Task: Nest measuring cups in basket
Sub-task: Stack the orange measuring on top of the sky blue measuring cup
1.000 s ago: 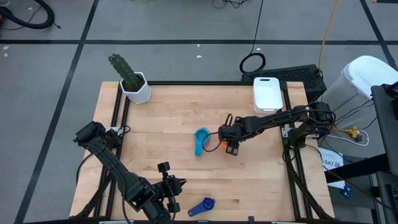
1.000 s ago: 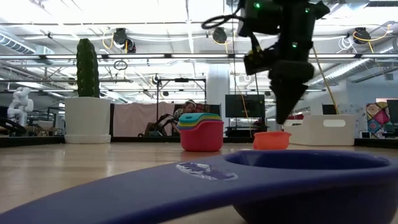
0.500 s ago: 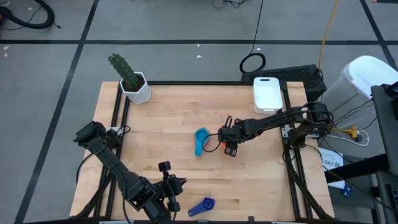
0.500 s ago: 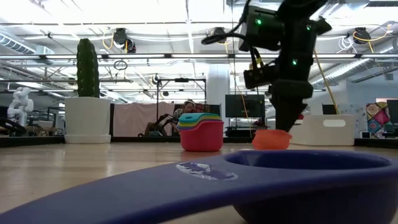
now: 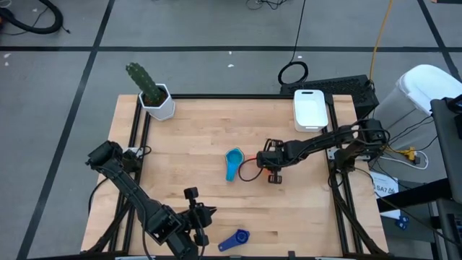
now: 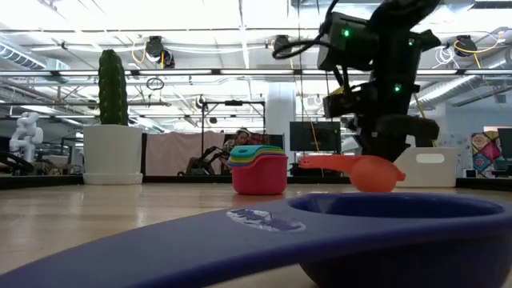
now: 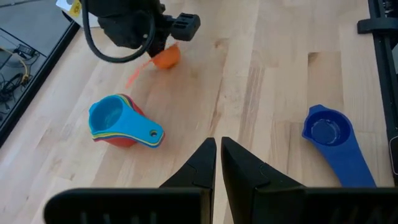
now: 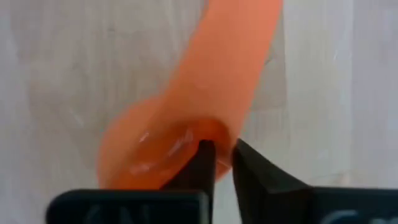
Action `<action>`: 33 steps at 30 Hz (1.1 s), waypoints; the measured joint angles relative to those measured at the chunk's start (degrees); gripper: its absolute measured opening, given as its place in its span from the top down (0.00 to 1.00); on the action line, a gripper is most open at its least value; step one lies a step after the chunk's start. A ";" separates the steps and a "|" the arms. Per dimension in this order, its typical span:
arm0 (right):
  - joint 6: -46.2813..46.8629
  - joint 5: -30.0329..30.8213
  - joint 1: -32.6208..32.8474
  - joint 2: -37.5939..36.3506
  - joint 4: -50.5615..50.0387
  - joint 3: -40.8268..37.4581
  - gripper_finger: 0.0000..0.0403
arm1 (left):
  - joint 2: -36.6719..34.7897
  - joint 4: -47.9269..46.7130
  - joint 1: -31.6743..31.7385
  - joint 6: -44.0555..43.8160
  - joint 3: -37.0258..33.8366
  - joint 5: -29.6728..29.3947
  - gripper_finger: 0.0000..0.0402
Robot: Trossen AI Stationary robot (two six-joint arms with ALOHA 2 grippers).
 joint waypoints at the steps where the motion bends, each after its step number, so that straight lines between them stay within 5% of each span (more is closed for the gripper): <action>1: -1.50 1.54 0.33 0.00 -0.28 0.31 0.96 | 0.00 0.00 0.00 0.00 0.00 0.00 0.92; 12: -14.84 12.92 4.02 0.35 -6.98 4.76 1.00 | 0.00 0.02 0.31 -0.07 0.00 0.00 0.92; 26: -29.34 16.12 8.91 -2.12 -7.41 6.36 1.00 | 0.00 0.02 0.59 -0.02 0.00 -0.02 0.92; 33: -34.49 12.86 10.01 -4.63 -6.30 6.41 1.00 | 0.00 0.02 0.79 0.00 0.00 0.00 0.92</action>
